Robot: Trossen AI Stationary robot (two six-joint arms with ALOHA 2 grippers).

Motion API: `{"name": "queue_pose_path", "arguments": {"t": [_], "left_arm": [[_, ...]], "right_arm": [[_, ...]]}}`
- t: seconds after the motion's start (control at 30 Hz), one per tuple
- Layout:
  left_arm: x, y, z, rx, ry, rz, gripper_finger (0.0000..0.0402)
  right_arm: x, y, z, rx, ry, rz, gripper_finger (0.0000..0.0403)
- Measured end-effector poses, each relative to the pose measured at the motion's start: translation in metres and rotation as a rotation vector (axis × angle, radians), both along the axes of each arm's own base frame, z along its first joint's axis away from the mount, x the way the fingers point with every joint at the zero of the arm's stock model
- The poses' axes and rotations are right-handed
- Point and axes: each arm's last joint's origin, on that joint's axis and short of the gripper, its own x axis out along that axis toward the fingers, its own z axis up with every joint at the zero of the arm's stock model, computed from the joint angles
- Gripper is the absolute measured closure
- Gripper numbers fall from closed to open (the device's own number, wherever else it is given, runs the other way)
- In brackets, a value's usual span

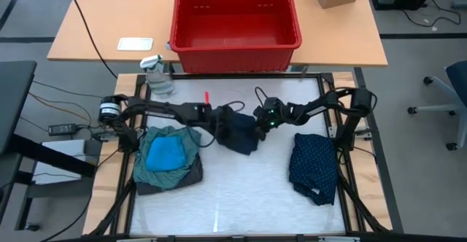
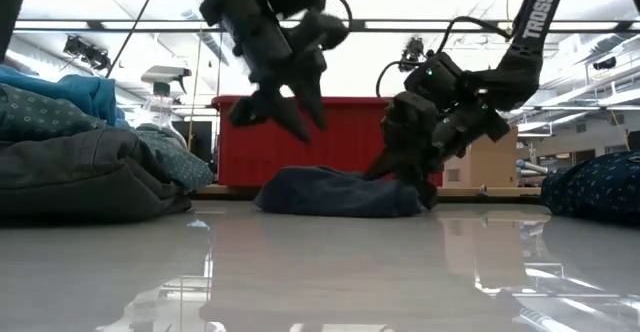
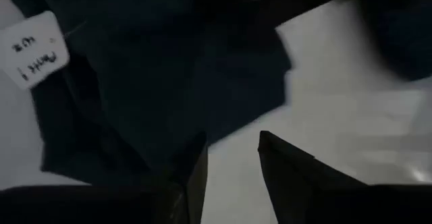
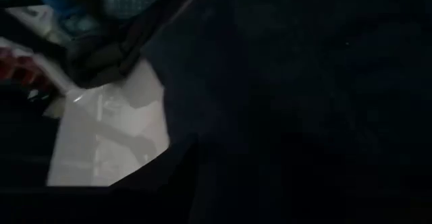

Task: Fold laundry
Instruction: Fold the dark blue shorts

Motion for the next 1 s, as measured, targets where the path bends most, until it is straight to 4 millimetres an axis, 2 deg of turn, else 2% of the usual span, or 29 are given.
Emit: {"name": "queue_pose_path", "arguments": {"t": [0.13, 0.27, 0.4, 0.47, 0.57, 0.67, 0.73, 0.87, 1.0], "left_arm": [[0.007, 0.003, -0.033, 0.170, 0.133, -0.019, 0.0274], [0.009, 0.005, -0.067, 0.202, 0.271, -0.036, 0.0283], [0.011, 0.007, -0.080, 0.181, 0.316, -0.056, 0.0285], [0.010, 0.008, -0.074, 0.131, 0.310, -0.037, 0.0285], [0.001, 0.005, -0.054, 0.098, 0.355, -0.016, 0.0286], [-0.001, 0.004, -0.015, 0.111, 0.260, -0.009, 0.0286], [-0.006, 0.006, 0.003, 0.131, 0.237, -0.007, 0.0286], [-0.011, 0.008, 0.011, 0.159, 0.233, -0.012, 0.0286], [-0.015, 0.009, 0.016, 0.152, 0.244, 0.003, 0.0286]], "right_arm": [[-0.004, 0.003, 0.016, -0.030, -0.060, 0.061, 0.0205], [0.003, 0.010, 0.053, -0.393, -0.308, 0.187, 0.0220], [0.010, 0.024, 0.057, -0.704, -0.443, 0.330, 0.0225], [0.015, 0.028, 0.058, -0.750, -0.479, 0.302, 0.0225], [0.020, 0.030, 0.042, -0.715, -0.436, 0.252, 0.0225], [0.027, 0.032, 0.029, -0.733, -0.492, 0.213, 0.0227], [0.031, 0.031, 0.017, -0.761, -0.501, 0.167, 0.0227], [0.037, 0.027, -0.015, -0.721, -0.454, 0.119, 0.0227], [0.043, 0.028, -0.043, -0.646, -0.426, 0.152, 0.0228]]}}
